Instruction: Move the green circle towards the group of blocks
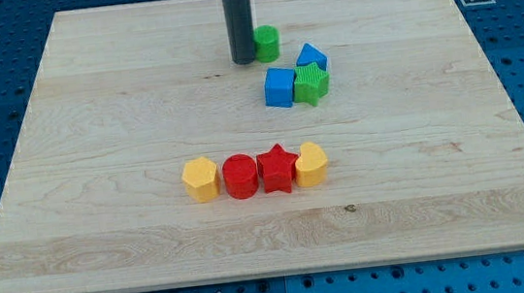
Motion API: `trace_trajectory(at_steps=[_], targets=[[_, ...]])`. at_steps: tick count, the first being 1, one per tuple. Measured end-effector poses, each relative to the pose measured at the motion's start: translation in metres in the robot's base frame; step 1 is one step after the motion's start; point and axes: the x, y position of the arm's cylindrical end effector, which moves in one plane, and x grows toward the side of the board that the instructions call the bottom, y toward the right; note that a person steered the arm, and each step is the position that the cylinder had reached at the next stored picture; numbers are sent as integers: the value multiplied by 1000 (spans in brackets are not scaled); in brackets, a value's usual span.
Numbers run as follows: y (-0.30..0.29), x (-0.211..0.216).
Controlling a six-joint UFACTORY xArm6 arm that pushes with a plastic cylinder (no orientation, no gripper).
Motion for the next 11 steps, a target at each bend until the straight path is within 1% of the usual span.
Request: trace_trajectory(at_steps=[1,2,3,4,6,9,11], targets=[[-9,-1],[-34,-20],[-27,-51],[-5,-56],[6,-54],[15,-27],[22,-20]])
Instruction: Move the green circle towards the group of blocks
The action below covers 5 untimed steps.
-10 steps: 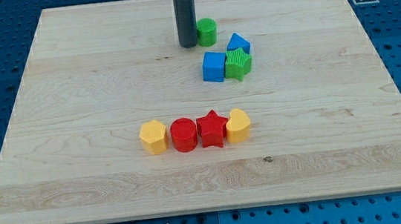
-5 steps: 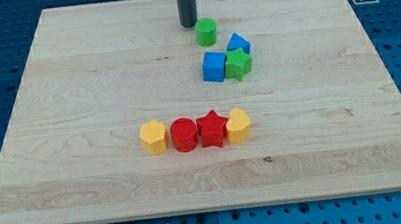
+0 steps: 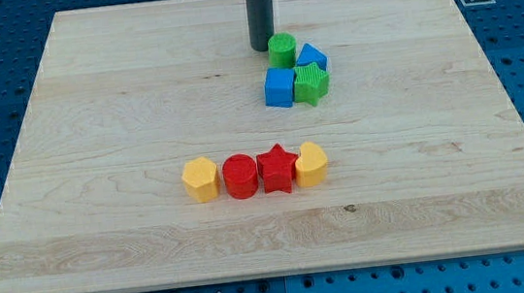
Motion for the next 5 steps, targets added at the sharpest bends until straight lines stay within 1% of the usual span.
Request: trace_trajectory(at_steps=[3,4,5], targets=[[1,1],[-17,-1],[-70,4]])
